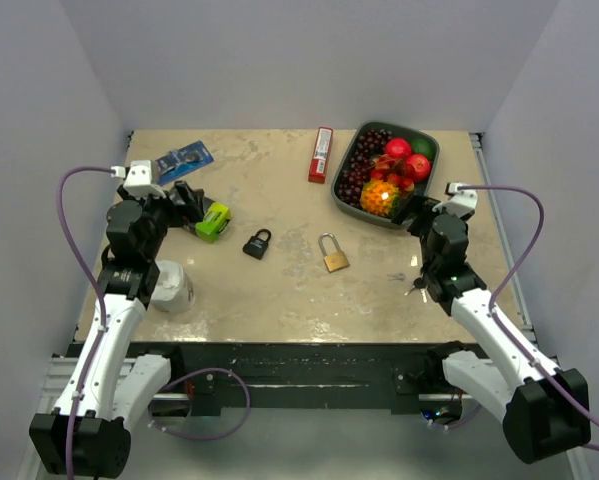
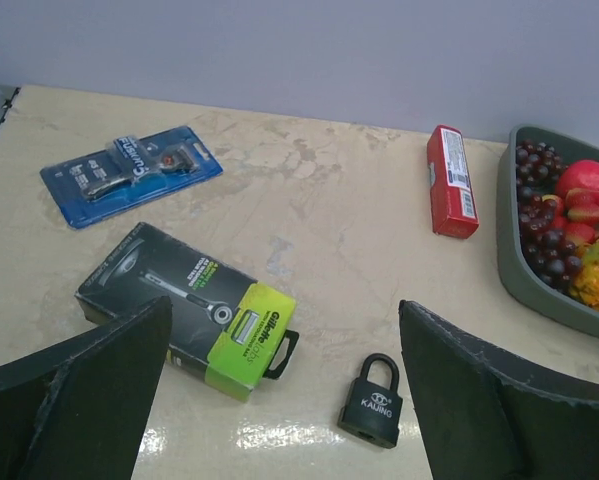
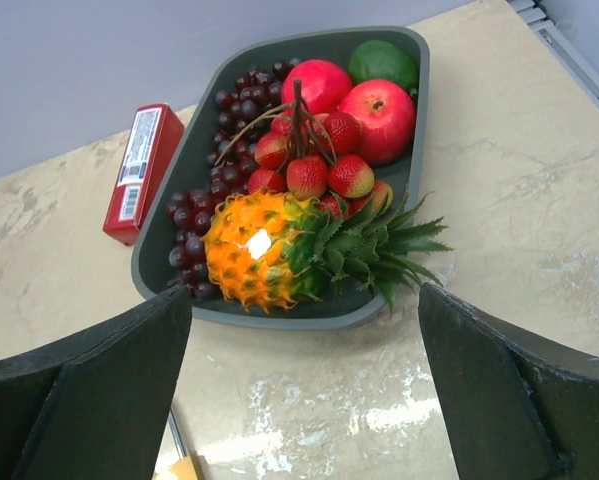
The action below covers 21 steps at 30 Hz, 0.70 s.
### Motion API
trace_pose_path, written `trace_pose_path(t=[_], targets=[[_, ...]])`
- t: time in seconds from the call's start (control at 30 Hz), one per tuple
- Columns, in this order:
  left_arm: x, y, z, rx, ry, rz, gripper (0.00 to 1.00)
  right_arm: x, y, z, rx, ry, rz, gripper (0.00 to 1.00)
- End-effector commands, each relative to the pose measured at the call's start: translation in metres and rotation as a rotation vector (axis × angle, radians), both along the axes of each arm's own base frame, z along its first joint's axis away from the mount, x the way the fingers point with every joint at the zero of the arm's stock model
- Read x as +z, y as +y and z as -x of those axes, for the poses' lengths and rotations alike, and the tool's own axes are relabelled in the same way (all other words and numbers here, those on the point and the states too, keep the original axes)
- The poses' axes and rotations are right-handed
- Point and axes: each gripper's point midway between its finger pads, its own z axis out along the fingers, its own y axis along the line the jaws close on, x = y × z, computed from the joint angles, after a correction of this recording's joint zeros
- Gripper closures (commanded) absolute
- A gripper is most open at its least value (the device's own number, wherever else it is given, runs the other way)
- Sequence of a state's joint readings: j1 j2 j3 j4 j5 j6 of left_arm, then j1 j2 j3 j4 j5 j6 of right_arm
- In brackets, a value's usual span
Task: Unlock with the key
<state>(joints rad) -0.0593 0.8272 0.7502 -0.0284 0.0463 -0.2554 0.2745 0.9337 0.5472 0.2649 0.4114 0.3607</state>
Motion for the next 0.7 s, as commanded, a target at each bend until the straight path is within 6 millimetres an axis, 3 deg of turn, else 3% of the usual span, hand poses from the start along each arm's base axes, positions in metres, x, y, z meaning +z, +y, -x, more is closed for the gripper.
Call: trace_pose_path(t=[0.0, 0.17, 0.37, 0.5, 0.57, 0.6, 0.67], targets=[[0.01, 0.012, 0.001, 0.082, -0.014, 0.042, 0.01, 0.031, 0.009, 0.002, 0.053, -0.046, -0.021, 0.01], [0.002, 0.018, 0.001, 0.119, -0.001, 0.046, 0.01, 0.04, 0.019, 0.005, 0.126, -0.049, 0.003, 0.03], [-0.001, 0.007, -0.011, 0.059, 0.041, 0.042, 0.01, 0.043, 0.028, 0.003, 0.178, 0.009, 0.022, 0.05], [-0.003, -0.014, -0.017, -0.037, 0.072, 0.019, 0.04, 0.032, 0.036, 0.006, 0.207, 0.133, -0.013, 0.06], [0.008, -0.035, -0.018, -0.094, 0.063, -0.01, 0.05, 0.027, 0.045, 0.011, 0.257, 0.201, -0.022, 0.06], [0.001, -0.041, -0.02, -0.1, 0.094, -0.043, 0.05, 0.023, 0.047, 0.012, 0.265, 0.231, -0.028, 0.06], [0.008, -0.062, -0.02, -0.16, 0.098, -0.062, 0.05, 0.008, 0.055, 0.017, 0.304, 0.317, -0.037, 0.07]])
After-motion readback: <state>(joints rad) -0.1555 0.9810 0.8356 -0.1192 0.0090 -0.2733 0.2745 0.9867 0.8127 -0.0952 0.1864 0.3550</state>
